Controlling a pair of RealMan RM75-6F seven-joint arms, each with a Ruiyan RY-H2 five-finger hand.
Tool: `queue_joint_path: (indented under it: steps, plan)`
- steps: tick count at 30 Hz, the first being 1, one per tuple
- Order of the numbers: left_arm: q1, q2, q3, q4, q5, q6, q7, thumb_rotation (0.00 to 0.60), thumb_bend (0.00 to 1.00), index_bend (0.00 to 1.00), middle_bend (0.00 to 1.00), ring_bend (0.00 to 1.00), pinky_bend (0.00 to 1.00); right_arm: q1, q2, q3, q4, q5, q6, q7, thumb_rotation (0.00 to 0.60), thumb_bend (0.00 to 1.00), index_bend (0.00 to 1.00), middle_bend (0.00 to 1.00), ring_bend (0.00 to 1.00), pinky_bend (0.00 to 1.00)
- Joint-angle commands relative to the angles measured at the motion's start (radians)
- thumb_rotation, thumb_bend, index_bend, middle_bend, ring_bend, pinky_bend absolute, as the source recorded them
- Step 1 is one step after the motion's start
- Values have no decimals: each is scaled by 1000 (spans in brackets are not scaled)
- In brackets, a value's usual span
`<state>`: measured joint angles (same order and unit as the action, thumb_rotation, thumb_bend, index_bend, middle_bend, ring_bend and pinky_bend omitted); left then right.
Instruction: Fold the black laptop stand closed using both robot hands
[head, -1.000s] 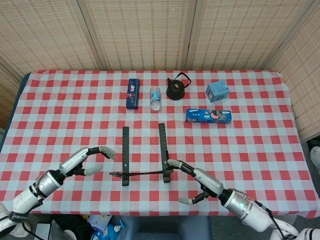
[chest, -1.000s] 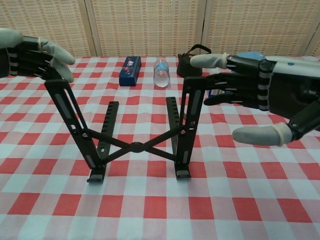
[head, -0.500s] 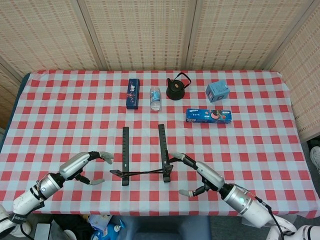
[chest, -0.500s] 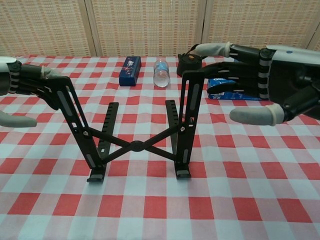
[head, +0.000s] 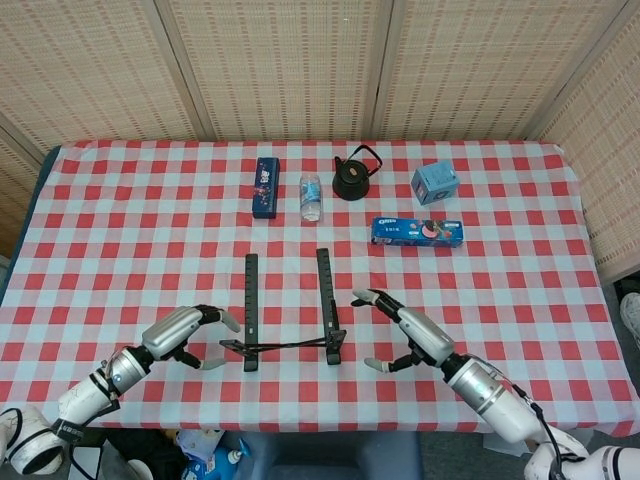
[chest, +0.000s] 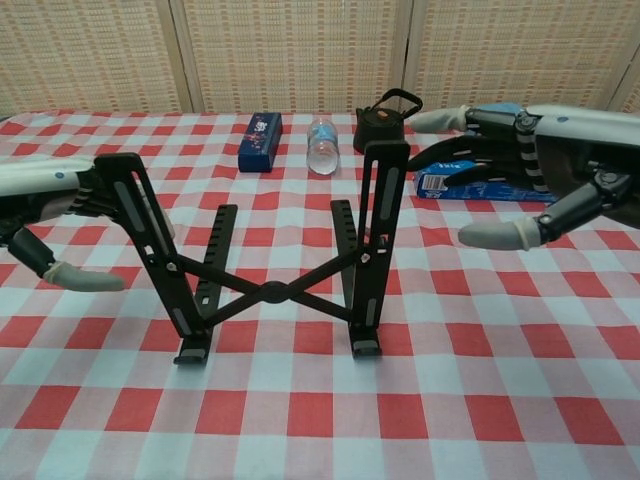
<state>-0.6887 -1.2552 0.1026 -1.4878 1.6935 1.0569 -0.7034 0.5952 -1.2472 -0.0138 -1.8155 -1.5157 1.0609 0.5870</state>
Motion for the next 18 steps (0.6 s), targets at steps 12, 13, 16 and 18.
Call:
queue_joint_path:
  steps: [12, 13, 16, 18]
  plan:
    - [8, -102, -47, -13, -92, -49, 205, 555, 224, 426, 342, 286, 254, 75, -102, 97, -93, 413, -97, -657, 600, 202, 217, 165, 0, 67]
    - [8, -107, -47, -12, -95, -53, 215, 558, 224, 428, 342, 286, 254, 80, -104, 101, -94, 425, -102, -667, 600, 202, 216, 165, 0, 67]
    - [9, -121, -50, -10, -109, -64, 235, 561, 224, 440, 343, 286, 254, 93, -111, 114, -97, 458, -112, -693, 600, 202, 217, 165, 0, 67]
    - [13, -133, -54, -5, -118, -64, 241, 559, 223, 461, 343, 286, 254, 100, -117, 122, -99, 475, -113, -709, 600, 202, 217, 165, 0, 67]
